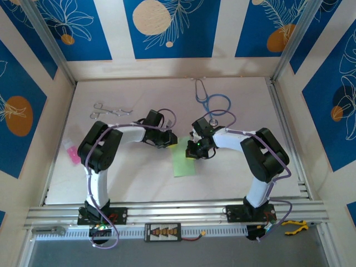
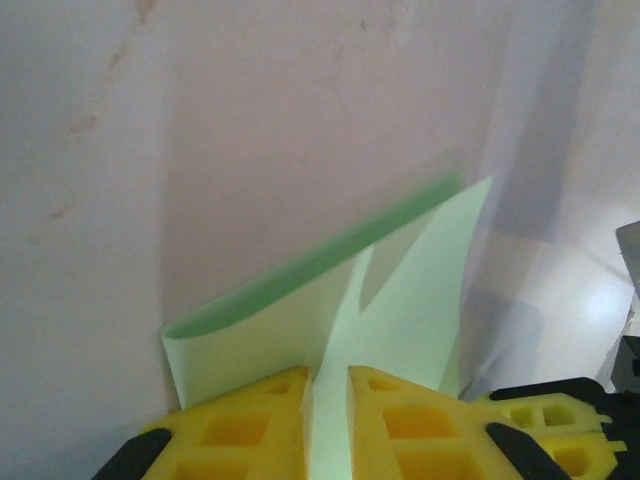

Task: Fold a paper plane with a square sheet of paper (pick it up from the middle)
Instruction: First fold the square sheet of paper in half at the center of the table.

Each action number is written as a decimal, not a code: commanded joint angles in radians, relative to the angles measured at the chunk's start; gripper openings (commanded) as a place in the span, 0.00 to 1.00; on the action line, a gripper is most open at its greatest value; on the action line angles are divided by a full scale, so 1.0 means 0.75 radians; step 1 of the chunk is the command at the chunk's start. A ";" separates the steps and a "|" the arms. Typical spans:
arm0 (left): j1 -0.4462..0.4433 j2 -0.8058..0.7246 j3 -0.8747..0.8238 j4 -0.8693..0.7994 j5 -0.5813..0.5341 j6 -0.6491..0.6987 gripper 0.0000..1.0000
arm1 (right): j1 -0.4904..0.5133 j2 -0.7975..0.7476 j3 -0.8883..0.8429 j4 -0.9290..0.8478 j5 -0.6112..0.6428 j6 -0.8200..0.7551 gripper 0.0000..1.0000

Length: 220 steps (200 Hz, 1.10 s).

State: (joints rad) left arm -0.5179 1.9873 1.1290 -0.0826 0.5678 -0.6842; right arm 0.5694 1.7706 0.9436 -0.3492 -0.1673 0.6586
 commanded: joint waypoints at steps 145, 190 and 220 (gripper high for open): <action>0.109 0.091 0.141 -0.156 -0.226 -0.015 0.16 | 0.009 0.074 -0.055 -0.169 0.081 -0.033 0.00; 0.106 0.084 0.212 -0.221 -0.261 -0.008 0.16 | 0.010 0.071 -0.058 -0.168 0.081 -0.033 0.00; 0.106 0.049 0.240 -0.226 -0.227 -0.004 0.16 | 0.011 0.070 -0.053 -0.168 0.080 -0.033 0.00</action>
State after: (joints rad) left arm -0.4534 2.0251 1.2716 -0.2104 0.4080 -0.6979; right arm 0.5694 1.7710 0.9455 -0.3523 -0.1673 0.6544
